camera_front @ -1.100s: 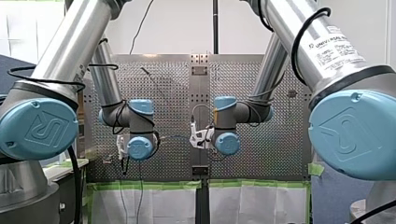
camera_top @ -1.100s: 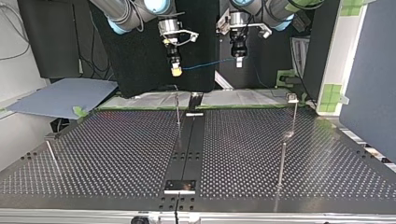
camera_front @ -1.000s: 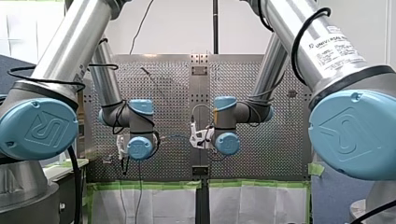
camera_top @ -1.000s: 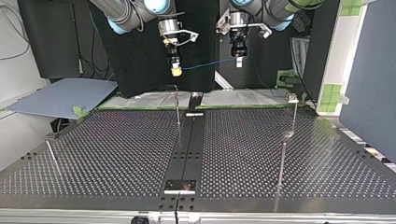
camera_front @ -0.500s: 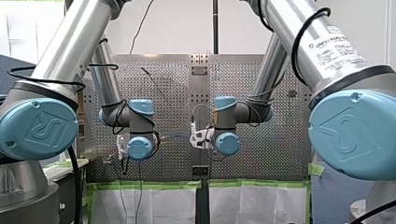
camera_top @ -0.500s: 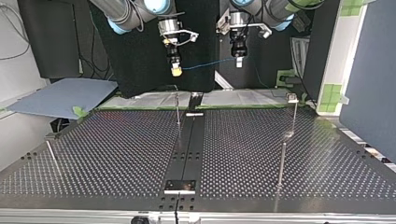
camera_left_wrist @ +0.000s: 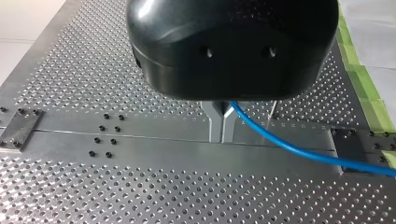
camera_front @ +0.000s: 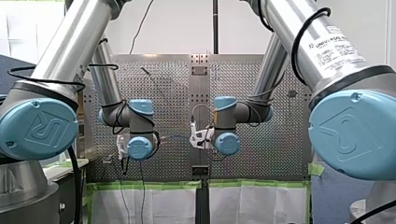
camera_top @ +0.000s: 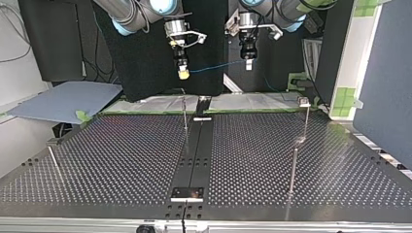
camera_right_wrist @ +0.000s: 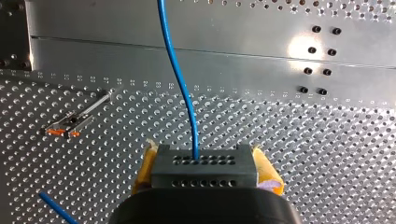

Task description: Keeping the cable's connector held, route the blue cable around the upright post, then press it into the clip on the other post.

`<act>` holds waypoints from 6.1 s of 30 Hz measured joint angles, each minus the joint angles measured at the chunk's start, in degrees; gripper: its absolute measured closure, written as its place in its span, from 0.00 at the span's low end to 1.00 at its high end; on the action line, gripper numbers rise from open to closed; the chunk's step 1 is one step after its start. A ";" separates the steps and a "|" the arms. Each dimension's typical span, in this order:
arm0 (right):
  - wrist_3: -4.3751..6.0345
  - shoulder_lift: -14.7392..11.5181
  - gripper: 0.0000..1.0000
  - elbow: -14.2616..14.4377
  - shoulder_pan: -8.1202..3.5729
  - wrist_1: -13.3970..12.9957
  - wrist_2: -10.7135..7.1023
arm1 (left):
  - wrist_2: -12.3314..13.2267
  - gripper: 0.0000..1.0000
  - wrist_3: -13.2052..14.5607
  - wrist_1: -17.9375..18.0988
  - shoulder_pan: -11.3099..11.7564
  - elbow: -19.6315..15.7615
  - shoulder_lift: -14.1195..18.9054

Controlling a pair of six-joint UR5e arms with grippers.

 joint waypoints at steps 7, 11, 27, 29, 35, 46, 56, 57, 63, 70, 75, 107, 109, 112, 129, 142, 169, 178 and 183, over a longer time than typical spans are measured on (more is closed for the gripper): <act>0.00 0.00 1.00 0.00 0.00 0.00 0.00 | 0.00 1.00 0.00 0.00 0.00 0.00 0.00; 0.00 0.00 1.00 0.00 0.00 0.00 0.00 | 0.00 1.00 0.00 0.00 0.00 0.00 0.00; 0.00 0.00 1.00 0.00 0.00 0.00 0.00 | 0.00 1.00 0.00 0.00 0.00 0.00 0.00; 0.00 0.00 1.00 0.00 0.00 0.00 0.00 | 0.00 1.00 0.00 0.00 0.00 0.00 0.00; 0.00 0.00 1.00 0.00 0.00 0.00 0.00 | 0.00 1.00 0.00 0.00 0.00 0.00 0.00; 0.00 0.00 1.00 0.00 0.00 0.00 0.00 | 0.00 1.00 0.00 0.00 0.00 0.00 0.00; 0.00 0.00 1.00 0.00 0.00 0.00 0.00 | 0.00 1.00 0.00 0.00 0.00 0.00 0.00; 0.00 0.00 1.00 0.00 0.00 0.00 0.00 | 0.00 1.00 0.00 0.00 0.00 0.00 0.00; 0.00 0.00 1.00 0.00 0.00 0.00 0.00 | 0.00 1.00 0.00 0.00 0.00 0.00 0.00; 0.00 0.00 1.00 0.00 0.00 0.00 0.00 | 0.00 1.00 0.00 0.00 0.00 0.00 0.00; 0.00 0.00 1.00 0.00 0.00 0.00 0.00 | 0.00 1.00 0.00 0.00 0.00 0.00 0.00; 0.00 0.00 1.00 0.00 0.00 0.00 0.00 | 0.00 1.00 0.00 0.00 0.00 0.00 0.00; 0.00 0.00 1.00 0.00 0.00 0.00 0.00 | 0.00 1.00 0.01 0.00 0.00 0.00 0.01; 0.00 -0.01 1.00 0.00 0.00 -0.04 0.04 | 0.18 1.00 -0.01 -0.17 0.09 0.00 -0.09; 0.00 -0.08 1.00 0.00 0.00 -0.09 0.09 | 0.79 1.00 -0.09 -1.49 0.35 0.00 -1.22; -1.02 0.93 1.00 -1.03 -0.19 0.94 1.10 | 0.79 1.00 -0.09 -1.50 0.35 0.00 -1.23; -3.73 9.40 1.00 -3.55 0.01 10.05 4.16 | 3.30 1.00 0.93 -4.50 3.30 0.48 -0.06; -1.17 4.69 1.00 -4.26 0.81 12.83 5.86 | 6.00 1.00 -3.89 -9.98 4.98 0.52 5.29; 1.19 1.66 1.00 -4.76 0.86 14.27 3.18 | 6.28 1.00 -6.85 -12.95 5.39 0.53 8.27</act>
